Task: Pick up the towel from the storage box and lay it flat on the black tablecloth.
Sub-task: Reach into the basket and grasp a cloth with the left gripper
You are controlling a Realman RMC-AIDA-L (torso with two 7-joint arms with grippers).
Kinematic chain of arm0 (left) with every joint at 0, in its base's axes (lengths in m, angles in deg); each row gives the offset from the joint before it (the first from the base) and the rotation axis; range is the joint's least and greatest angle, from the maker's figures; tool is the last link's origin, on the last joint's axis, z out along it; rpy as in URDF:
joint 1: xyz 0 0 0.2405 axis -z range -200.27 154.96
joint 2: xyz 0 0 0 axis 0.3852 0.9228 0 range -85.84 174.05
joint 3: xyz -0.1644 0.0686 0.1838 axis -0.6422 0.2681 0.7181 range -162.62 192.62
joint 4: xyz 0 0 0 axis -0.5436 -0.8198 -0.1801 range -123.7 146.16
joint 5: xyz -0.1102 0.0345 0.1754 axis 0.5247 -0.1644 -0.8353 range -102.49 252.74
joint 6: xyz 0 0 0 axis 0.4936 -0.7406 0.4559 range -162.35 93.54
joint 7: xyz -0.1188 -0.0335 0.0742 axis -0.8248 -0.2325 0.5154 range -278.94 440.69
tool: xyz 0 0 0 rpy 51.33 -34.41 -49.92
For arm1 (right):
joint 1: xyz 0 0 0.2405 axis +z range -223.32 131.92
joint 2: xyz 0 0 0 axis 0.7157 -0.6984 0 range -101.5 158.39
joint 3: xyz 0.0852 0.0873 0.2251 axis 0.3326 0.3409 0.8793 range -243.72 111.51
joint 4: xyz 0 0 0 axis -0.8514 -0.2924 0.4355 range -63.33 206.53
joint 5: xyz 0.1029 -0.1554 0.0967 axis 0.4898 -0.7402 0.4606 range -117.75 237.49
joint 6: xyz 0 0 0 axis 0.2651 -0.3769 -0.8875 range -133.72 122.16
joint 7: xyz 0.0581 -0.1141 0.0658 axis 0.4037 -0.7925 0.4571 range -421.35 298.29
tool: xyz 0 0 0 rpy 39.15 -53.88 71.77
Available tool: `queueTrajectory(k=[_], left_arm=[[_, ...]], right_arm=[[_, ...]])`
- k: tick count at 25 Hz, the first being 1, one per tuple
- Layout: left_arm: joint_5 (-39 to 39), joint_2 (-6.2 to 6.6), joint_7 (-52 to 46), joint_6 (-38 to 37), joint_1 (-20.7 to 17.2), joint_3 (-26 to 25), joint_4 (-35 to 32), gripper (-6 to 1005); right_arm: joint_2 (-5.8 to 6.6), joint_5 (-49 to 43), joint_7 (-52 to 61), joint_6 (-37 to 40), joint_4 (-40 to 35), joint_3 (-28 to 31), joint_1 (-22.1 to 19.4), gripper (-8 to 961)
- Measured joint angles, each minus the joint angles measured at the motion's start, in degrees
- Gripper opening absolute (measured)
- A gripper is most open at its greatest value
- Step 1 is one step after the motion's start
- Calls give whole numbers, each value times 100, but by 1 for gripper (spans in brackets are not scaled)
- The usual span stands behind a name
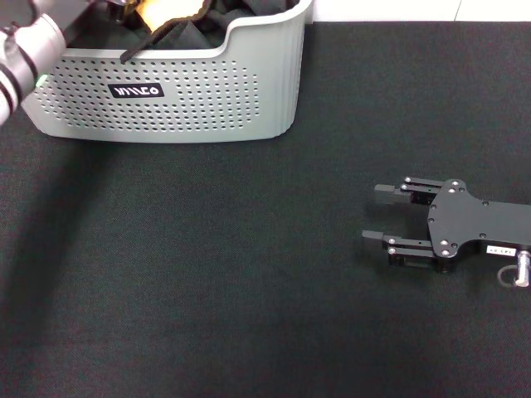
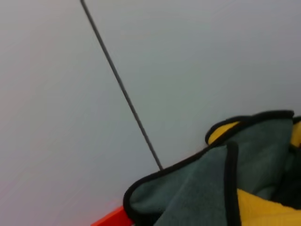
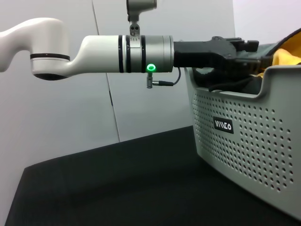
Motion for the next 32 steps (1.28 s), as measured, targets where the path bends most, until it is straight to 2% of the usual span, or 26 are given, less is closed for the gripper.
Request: queueTrajectory(k=[5, 13, 15, 26, 32], left_arm=[[13, -3, 156, 424, 45, 226, -30, 778], [27, -8, 135, 408, 14, 251, -51, 776], [67, -9, 127, 408, 7, 252, -52, 596], [47, -3, 173, 401, -36, 479, -97, 136], [69, -2, 180, 402, -221, 582, -397, 90]], right_arm=[[0, 1, 0, -10, 0, 17, -9, 659], [0, 5, 0, -24, 0, 11, -21, 657], [1, 6, 0, -28, 0, 10, -21, 656], [1, 6, 5, -46, 0, -1, -36, 653], [1, 5, 5, -46, 0, -2, -43, 652]])
